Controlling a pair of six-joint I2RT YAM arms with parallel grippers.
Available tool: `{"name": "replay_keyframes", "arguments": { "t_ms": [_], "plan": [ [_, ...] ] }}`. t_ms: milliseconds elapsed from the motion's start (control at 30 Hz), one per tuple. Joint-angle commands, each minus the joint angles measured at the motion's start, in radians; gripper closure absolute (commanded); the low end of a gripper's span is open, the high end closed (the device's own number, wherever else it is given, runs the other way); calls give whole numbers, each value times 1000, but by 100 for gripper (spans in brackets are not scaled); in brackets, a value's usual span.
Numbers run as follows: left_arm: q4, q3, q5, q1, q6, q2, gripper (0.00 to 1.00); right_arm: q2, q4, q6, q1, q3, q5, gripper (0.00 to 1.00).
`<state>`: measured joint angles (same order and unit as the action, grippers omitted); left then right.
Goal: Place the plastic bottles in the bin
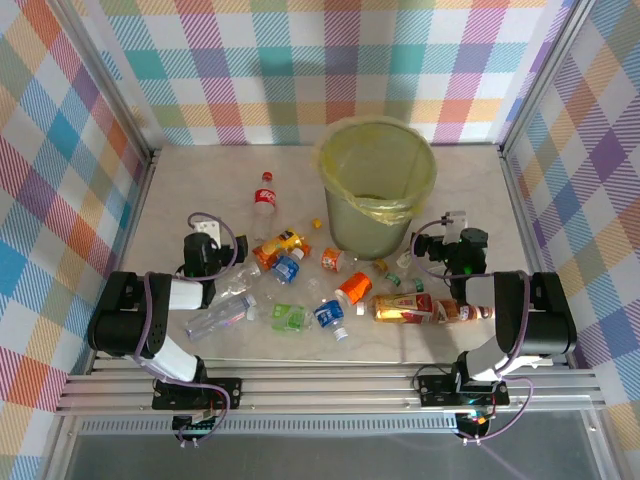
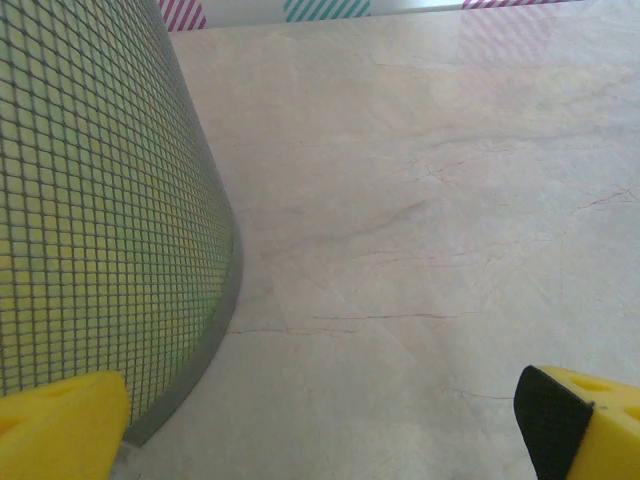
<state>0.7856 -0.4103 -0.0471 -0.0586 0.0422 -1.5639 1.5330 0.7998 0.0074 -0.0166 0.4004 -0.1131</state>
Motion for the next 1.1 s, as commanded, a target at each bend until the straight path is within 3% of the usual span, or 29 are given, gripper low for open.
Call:
{"name": "replay_keyframes", "arguments": {
  "t_ms": [0, 1067],
  "plan": [
    [11, -19, -17, -8, -5, -4, 0, 0, 13, -1, -5, 18, -2, 0],
    [-22, -29, -23, -7, -8, 11, 0, -3, 15, 5, -6, 16, 6, 0]
  ]
}}
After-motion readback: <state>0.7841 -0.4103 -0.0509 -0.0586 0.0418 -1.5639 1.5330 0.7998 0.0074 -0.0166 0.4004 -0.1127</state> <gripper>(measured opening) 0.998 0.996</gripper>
